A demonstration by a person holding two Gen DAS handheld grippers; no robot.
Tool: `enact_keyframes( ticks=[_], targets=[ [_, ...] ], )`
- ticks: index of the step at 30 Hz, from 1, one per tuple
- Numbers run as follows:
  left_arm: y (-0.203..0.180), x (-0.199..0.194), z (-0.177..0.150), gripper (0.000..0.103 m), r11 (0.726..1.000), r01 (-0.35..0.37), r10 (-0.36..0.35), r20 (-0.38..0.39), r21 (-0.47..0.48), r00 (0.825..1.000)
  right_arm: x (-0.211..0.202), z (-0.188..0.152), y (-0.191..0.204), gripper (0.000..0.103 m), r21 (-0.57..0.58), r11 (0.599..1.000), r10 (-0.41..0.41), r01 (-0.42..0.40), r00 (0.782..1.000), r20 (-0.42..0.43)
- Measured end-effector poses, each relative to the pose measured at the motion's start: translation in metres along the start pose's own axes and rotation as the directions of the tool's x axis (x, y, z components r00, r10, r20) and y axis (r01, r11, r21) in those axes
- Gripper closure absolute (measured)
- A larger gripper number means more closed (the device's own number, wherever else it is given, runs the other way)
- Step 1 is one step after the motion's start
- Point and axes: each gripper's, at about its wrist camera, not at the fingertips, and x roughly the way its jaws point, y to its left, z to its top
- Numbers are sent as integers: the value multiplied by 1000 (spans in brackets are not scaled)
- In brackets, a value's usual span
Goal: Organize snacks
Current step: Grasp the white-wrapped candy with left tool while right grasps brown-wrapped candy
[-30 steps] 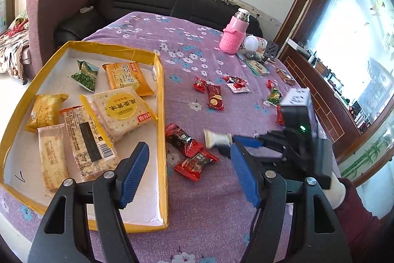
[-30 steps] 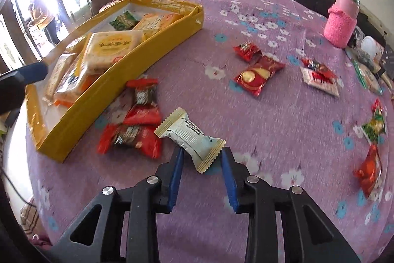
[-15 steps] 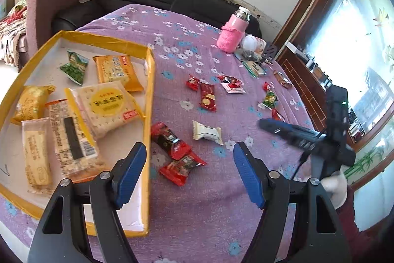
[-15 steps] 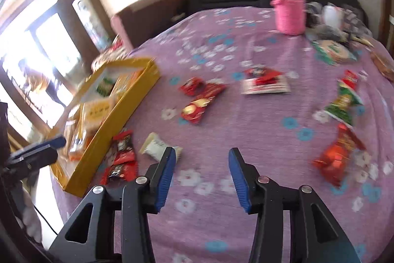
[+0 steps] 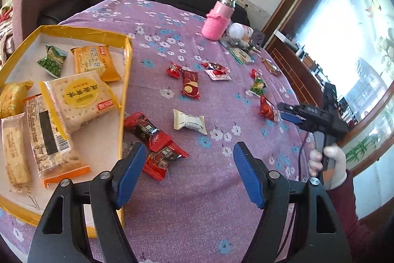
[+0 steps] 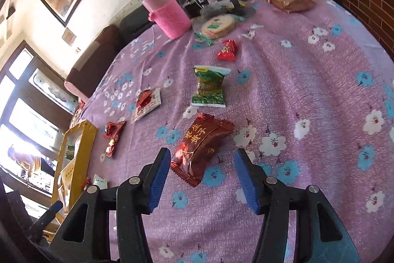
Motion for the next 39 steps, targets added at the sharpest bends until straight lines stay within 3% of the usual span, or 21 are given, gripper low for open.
enact_keyframes(
  ticks=[5, 11, 12, 13, 14, 17, 23, 26, 31, 37, 39],
  targets=[
    [-3, 0, 0, 30, 1000, -13, 13, -2, 21, 1000, 34, 4, 12, 44, 6, 999, -40, 40, 998, -45],
    [-15, 11, 5, 30, 997, -18, 20, -25, 77, 999, 55, 12, 36, 43, -77, 982, -173, 173, 985, 2],
    [-18, 16, 7, 30, 996, -16, 19, -39, 90, 999, 58, 12, 39, 48, -95, 975, -200, 200, 980, 11],
    [-21, 22, 9, 30, 995, -15, 20, -53, 99, 998, 59, 12, 40, 62, -104, 970, -217, 218, 976, 18],
    [-25, 29, 11, 30, 994, -17, 25, -70, 110, 997, 61, 11, 41, 63, -122, 963, -238, 241, 971, 33],
    [-38, 52, 18, 30, 988, -36, 54, -113, 150, 992, 59, 8, 41, 65, -149, 960, -231, 237, 971, 60],
    [-55, 108, 21, 30, 979, -81, 128, -259, 185, 957, 56, 9, 35, 65, -132, 978, -157, 162, 986, 49],
    [-53, 131, 28, 30, 982, -96, 141, -303, 160, 942, 55, 10, 31, 65, -111, 986, -118, 121, 992, 34],
    [-55, 147, 46, 31, 979, -74, 120, -245, 189, 962, 54, 10, 28, 65, -93, 991, -92, 94, 995, 28],
    [-59, 153, 41, 31, 962, -113, 172, -229, 247, 958, 54, 10, 28, 65, -93, 991, -91, 94, 995, 30],
    [-64, 154, 39, 47, 944, -150, 216, -207, 293, 954, 54, 9, 29, 65, -105, 989, -102, 105, 994, 33]
  ],
)
